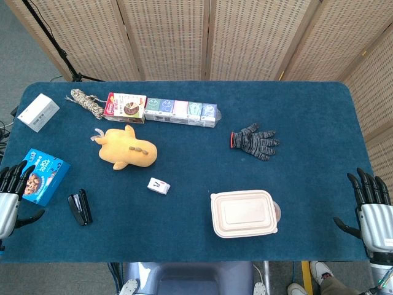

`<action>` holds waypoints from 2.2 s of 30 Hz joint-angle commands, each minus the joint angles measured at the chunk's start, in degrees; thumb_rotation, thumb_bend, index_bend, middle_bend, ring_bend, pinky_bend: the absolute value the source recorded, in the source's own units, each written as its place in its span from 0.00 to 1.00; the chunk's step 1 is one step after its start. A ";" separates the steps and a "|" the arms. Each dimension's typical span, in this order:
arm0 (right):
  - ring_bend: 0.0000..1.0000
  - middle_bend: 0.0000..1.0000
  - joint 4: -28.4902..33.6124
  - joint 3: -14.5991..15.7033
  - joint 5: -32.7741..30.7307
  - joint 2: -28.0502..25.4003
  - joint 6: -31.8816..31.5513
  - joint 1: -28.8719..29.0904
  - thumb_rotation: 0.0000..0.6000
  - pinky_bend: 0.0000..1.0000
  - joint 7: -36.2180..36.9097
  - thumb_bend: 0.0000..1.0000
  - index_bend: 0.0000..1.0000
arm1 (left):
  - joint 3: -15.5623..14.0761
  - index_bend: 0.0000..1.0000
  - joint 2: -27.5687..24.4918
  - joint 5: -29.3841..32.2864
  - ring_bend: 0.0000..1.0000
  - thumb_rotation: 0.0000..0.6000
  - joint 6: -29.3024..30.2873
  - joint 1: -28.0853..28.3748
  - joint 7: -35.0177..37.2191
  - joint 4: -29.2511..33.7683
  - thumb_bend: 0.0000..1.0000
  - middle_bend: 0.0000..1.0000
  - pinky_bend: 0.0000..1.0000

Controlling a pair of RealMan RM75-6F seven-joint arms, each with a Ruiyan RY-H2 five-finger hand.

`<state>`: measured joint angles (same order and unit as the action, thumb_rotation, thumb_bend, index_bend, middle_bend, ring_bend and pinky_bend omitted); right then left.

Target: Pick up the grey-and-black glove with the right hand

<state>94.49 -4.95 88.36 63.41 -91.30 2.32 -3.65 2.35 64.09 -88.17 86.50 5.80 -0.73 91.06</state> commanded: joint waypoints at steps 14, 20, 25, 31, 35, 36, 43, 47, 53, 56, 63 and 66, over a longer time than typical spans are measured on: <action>0.00 0.00 -3.36 -1.66 -4.37 -0.16 8.97 4.30 1.00 0.00 4.01 0.00 0.00 | 0.33 0.00 0.26 -0.41 0.00 1.00 0.94 0.02 -1.03 1.03 0.03 0.00 0.00; 0.00 0.00 -8.41 -4.76 -7.78 0.73 19.97 11.92 1.00 0.00 6.18 0.00 0.00 | 0.99 0.00 1.05 0.03 0.00 1.00 1.00 0.41 -2.94 2.01 0.03 0.00 0.00; 0.00 0.00 -16.84 -8.45 -11.16 5.03 30.37 20.84 1.00 0.00 8.45 0.00 0.00 | 1.56 0.00 2.85 0.84 0.00 1.00 0.85 0.80 -6.68 1.37 0.03 0.00 0.00; 0.00 0.00 -28.86 -10.83 -14.38 13.28 41.09 29.83 1.00 0.00 13.89 0.00 0.00 | 2.52 0.00 3.94 3.39 0.00 1.00 -0.28 1.25 -8.35 0.84 0.03 0.00 0.00; 0.00 0.00 -36.08 -11.33 -15.37 18.24 46.27 34.35 1.00 0.00 16.87 0.00 0.00 | 3.20 0.00 4.26 4.73 0.00 1.00 -0.78 1.57 -8.65 0.52 0.03 0.00 0.00; 0.00 0.00 -38.22 -11.57 -16.05 19.77 48.02 35.60 1.00 0.00 17.80 0.00 0.00 | 3.35 0.00 4.35 5.00 0.00 1.00 -0.90 1.66 -8.75 0.38 0.03 0.00 0.00; 0.00 0.00 -48.44 -12.10 -18.37 26.93 55.82 41.22 1.00 0.00 21.72 0.00 0.00 | 4.06 0.00 4.66 6.65 0.00 1.00 -1.63 2.08 -9.04 -0.25 0.03 0.00 0.00; 0.00 0.00 -50.68 -11.89 -18.37 29.42 57.48 42.86 1.00 0.00 23.12 0.00 0.00 | 4.43 0.00 4.72 7.68 0.00 1.00 -2.38 2.43 -9.15 -0.50 0.03 0.00 0.00; 0.00 0.00 -54.24 -11.94 -18.43 32.92 58.63 45.03 1.00 0.00 24.54 0.00 0.00 | 4.64 0.00 4.83 8.69 0.00 1.00 -3.07 2.72 -9.18 -0.96 0.03 0.00 0.00; 0.00 0.00 -56.19 -11.92 -18.61 34.26 59.22 45.87 1.00 0.00 24.55 0.00 0.00 | 4.60 0.00 4.80 8.73 0.00 1.00 -2.97 2.68 -9.09 -1.01 0.03 0.00 0.00; 0.00 0.00 -60.02 -11.48 -18.78 36.86 60.77 46.86 1.00 0.00 25.35 0.00 0.00 | 4.74 0.00 4.75 8.90 0.00 1.00 -2.54 2.57 -8.70 -0.96 0.04 0.00 0.00; 0.00 0.01 -60.68 -11.73 -19.05 37.58 61.09 47.27 1.00 0.01 25.86 0.00 0.02 | 4.79 0.00 4.73 9.04 0.00 1.00 -2.53 2.59 -8.58 -0.95 0.04 0.00 0.00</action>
<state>33.95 -16.59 69.40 100.83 -30.28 49.45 22.07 7.14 68.82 -79.14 83.97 8.38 -9.31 90.11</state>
